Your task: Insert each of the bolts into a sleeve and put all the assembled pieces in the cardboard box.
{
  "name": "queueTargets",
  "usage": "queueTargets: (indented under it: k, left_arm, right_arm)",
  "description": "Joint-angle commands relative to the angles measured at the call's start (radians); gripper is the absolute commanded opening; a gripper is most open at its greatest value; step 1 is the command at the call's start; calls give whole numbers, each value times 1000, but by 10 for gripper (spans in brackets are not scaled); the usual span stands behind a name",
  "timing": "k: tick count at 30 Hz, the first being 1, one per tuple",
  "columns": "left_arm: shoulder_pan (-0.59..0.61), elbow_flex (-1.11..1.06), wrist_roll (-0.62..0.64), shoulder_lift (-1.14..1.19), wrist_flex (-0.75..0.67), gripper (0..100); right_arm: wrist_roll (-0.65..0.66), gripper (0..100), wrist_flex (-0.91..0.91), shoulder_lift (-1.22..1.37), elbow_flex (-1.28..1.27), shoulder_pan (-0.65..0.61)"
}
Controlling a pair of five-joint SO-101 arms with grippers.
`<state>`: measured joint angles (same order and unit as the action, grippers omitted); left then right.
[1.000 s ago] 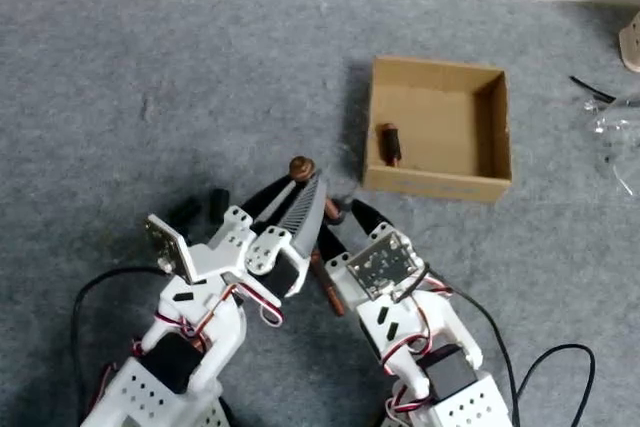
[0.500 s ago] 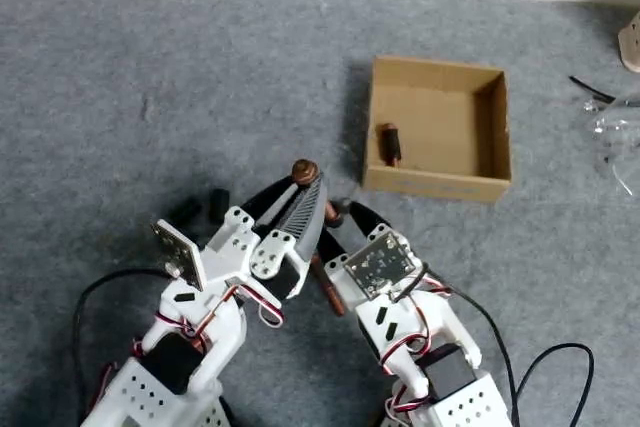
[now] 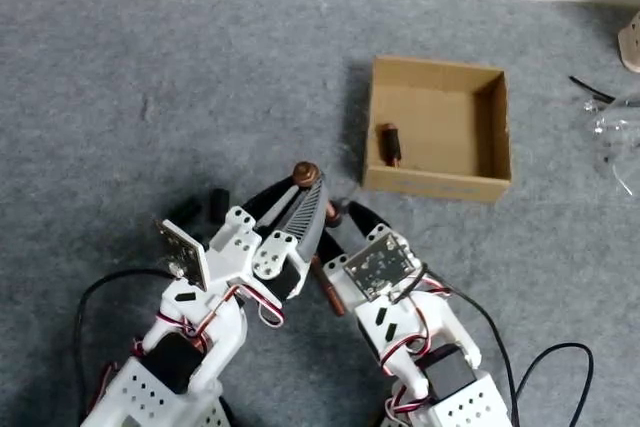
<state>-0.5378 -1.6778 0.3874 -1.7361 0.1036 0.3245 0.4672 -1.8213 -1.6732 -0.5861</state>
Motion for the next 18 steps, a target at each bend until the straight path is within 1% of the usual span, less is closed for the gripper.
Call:
queueTargets:
  k: [1, 3, 7, 10, 14, 18]
  left_arm:
    - [-5, -24, -6, -5, 37, 7]
    - [-10, -24, -52, -5, 68, 7]
    - [-87, -24, -176, -5, 193, 7]
    - [-111, -24, -190, -5, 229, 7]
    - [-99, -24, -195, -5, 244, 7]
    - [-77, -24, -193, -7, 275, 7]
  right_arm:
    - [12, 5, -5, -16, -101, -22]
    - [12, 5, -5, -16, -101, -19]
    - [12, 5, -5, -16, -101, -16]
    - [12, 5, -5, -16, -101, -15]
    - [12, 5, -5, -16, -101, -13]
    - [12, 5, -5, -16, -101, 19]
